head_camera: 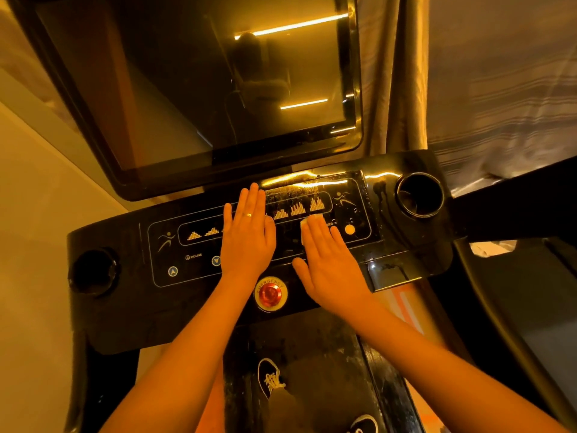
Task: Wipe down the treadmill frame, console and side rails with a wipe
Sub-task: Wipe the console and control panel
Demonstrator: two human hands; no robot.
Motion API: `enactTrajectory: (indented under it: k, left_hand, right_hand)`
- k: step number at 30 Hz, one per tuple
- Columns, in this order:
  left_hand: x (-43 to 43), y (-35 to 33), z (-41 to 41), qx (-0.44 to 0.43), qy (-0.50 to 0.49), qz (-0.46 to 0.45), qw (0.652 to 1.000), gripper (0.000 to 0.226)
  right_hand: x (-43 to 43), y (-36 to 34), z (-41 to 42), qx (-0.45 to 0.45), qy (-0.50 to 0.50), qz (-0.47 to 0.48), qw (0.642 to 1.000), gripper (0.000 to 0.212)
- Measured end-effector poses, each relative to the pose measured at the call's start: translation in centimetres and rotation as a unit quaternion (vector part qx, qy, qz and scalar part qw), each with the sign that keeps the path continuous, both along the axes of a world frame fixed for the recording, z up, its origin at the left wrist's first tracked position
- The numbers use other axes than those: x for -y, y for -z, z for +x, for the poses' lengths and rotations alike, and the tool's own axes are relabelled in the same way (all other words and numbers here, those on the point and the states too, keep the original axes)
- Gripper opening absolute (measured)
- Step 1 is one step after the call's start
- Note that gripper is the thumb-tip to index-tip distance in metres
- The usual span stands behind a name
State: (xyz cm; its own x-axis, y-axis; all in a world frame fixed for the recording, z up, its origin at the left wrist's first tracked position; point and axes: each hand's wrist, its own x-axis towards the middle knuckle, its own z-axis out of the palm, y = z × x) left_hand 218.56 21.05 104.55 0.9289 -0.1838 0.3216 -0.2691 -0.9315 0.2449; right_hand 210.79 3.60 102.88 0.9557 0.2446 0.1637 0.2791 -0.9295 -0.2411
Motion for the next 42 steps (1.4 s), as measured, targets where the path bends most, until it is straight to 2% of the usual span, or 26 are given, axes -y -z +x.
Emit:
enactTrajectory:
  k: [6, 9, 14, 19, 22, 27, 31, 38, 42]
  left_hand:
    - [-0.1, 0.1, 0.0, -0.004, 0.001, 0.012, 1.000, 0.058]
    - [-0.1, 0.1, 0.0, -0.004, 0.001, 0.013, 1.000, 0.059]
    - [-0.1, 0.1, 0.0, -0.002, 0.004, 0.008, 1.000, 0.058]
    - [-0.1, 0.5, 0.1, -0.005, 0.000, 0.009, 1.000, 0.054]
    - [-0.1, 0.3, 0.0, -0.005, -0.001, 0.012, 1.000, 0.056]
    - [0.1, 0.0, -0.2, -0.003, -0.002, 0.021, 1.000, 0.059]
    - [0.1, 0.0, -0.1, -0.007, -0.005, 0.022, 1.000, 0.059]
    - [0.1, -0.1, -0.1, -0.006, -0.004, 0.038, 0.999, 0.060]
    - [1.5, -0.8, 0.0, 0.001, 0.008, 0.041, 0.999, 0.054]
  right_hand:
    - [-0.7, -3.1, 8.7, 0.017, 0.045, 0.014, 0.999, 0.073]
    - [-0.8, -3.0, 9.5, 0.018, 0.051, 0.018, 0.998, 0.072]
    - [0.5, 0.1, 1.3, -0.007, 0.019, 0.048, 0.999, 0.071]
    - [1.3, 2.7, -6.5, -0.038, 0.026, 0.023, 0.999, 0.070]
    - [1.0, 2.0, -4.4, -0.028, 0.026, 0.014, 0.999, 0.068]
    - [0.8, -1.7, 5.1, -0.008, 0.038, 0.033, 0.999, 0.072]
    - [0.7, -3.5, 9.9, 0.004, 0.052, 0.006, 0.999, 0.068]
    - [1.6, -0.8, 3.2, 0.001, 0.027, 0.024, 0.999, 0.069]
    - [1.4, -1.8, 5.7, 0.010, 0.042, 0.026, 0.999, 0.070]
